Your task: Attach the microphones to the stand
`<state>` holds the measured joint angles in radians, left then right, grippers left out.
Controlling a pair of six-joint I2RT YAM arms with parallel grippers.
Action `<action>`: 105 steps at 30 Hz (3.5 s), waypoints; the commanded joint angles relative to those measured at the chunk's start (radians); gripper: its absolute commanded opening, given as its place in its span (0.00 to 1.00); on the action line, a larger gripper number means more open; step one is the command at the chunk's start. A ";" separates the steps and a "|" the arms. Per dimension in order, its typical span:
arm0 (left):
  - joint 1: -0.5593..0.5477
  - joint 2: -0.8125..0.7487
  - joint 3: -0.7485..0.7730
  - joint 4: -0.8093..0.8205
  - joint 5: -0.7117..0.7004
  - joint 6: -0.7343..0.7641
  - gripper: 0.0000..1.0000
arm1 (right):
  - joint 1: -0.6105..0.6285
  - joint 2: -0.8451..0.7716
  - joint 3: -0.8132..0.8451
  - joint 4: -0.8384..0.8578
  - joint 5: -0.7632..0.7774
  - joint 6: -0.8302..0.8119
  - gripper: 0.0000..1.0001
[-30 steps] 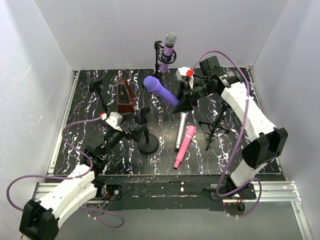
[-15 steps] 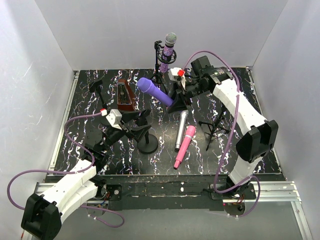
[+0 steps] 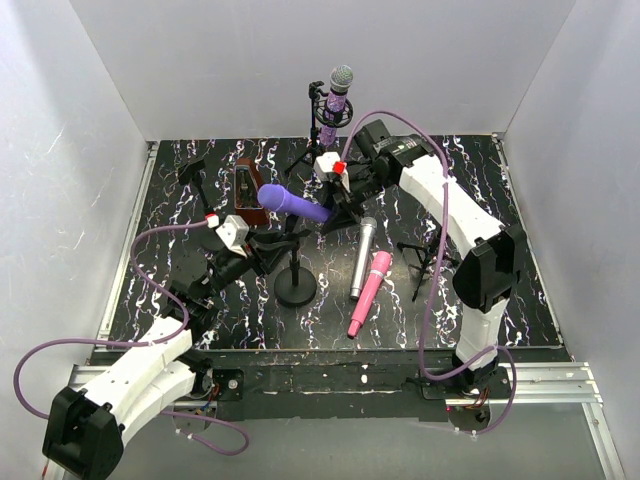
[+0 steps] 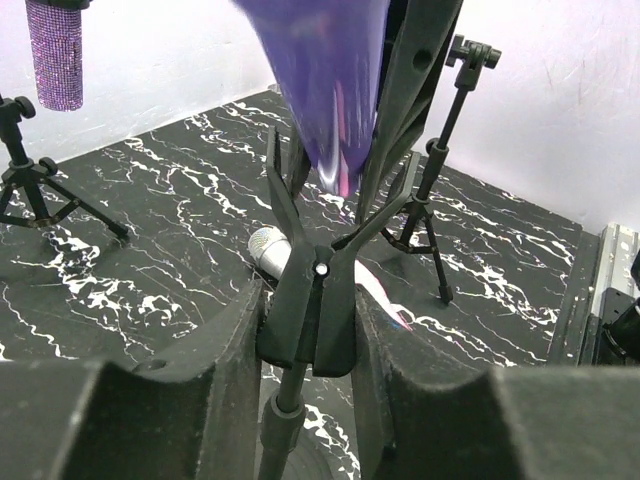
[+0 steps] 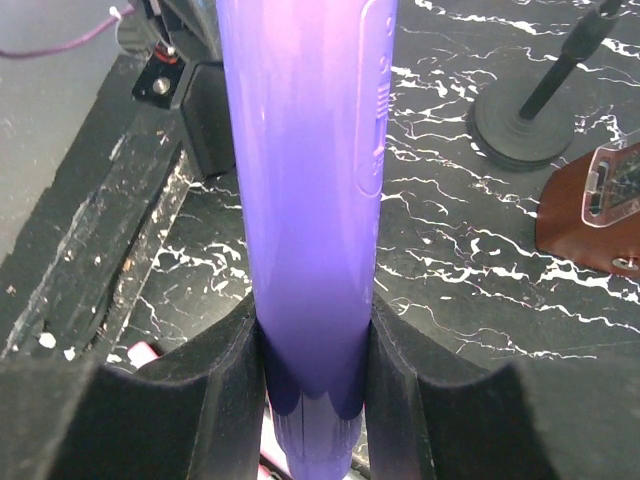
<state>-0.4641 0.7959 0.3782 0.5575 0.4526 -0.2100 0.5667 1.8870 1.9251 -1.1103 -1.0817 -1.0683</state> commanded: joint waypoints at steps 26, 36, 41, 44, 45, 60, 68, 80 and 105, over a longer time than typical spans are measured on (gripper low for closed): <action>0.004 -0.072 0.053 -0.086 -0.038 -0.029 0.98 | 0.090 0.040 -0.023 -0.053 0.046 -0.059 0.40; 0.004 -0.202 0.108 -0.319 -0.063 0.049 0.98 | 0.047 -0.006 -0.005 -0.002 0.006 0.067 0.87; 0.004 -0.302 0.159 -0.526 -0.089 0.080 0.98 | 0.042 -0.066 -0.021 -0.013 0.028 0.057 0.88; 0.004 -0.348 0.215 -0.675 -0.107 0.083 0.98 | 0.042 -0.104 -0.050 -0.010 0.042 0.057 0.89; 0.004 -0.362 0.229 -0.717 -0.115 0.083 0.98 | 0.042 -0.115 -0.060 -0.005 0.046 0.057 0.89; 0.004 -0.520 0.272 -0.906 -0.212 0.004 0.98 | 0.015 -0.345 -0.205 -0.028 0.132 0.024 0.91; 0.004 -0.544 0.264 -0.941 -0.236 0.015 0.98 | 0.015 -0.419 -0.291 -0.010 0.118 0.039 0.91; 0.004 -0.616 0.235 -0.990 -0.267 0.012 0.98 | 0.016 -0.401 -0.249 -0.026 0.060 0.048 0.91; 0.004 -0.626 0.223 -0.995 -0.270 0.000 0.98 | 0.015 -0.394 -0.216 -0.033 0.014 0.057 0.91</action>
<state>-0.4622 0.1730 0.6117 -0.4267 0.1905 -0.2035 0.5827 1.4948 1.6733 -1.1275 -1.0298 -1.0195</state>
